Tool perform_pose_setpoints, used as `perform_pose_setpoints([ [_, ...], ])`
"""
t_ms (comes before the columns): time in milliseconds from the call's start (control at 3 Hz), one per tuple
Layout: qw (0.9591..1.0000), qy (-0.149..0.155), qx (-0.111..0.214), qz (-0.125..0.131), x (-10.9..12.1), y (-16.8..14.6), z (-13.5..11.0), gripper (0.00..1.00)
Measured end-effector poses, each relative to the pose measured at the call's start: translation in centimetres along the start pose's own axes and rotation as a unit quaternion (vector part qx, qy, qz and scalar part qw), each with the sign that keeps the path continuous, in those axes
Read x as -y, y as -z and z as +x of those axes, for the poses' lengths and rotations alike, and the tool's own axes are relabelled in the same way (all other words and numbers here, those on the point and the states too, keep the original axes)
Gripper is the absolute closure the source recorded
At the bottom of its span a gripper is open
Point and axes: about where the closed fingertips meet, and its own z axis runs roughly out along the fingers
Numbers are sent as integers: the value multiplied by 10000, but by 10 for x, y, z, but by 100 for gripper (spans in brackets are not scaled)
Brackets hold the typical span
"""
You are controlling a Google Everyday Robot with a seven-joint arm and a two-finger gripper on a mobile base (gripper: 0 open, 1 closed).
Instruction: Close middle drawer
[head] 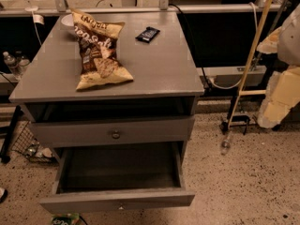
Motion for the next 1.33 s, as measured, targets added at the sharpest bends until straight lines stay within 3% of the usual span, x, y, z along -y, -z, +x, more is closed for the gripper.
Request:
perform_pose_setpoints([
  [333, 10000, 0, 0, 1, 0, 0, 0, 0],
  [667, 9997, -206, 74, -145, -17, -22, 0, 0],
  [1000, 9963, -699, 78, -497, -62, -90, -2, 0],
  [1333, 9877, -1375, -93, -740, -95, -154, -1, 0],
])
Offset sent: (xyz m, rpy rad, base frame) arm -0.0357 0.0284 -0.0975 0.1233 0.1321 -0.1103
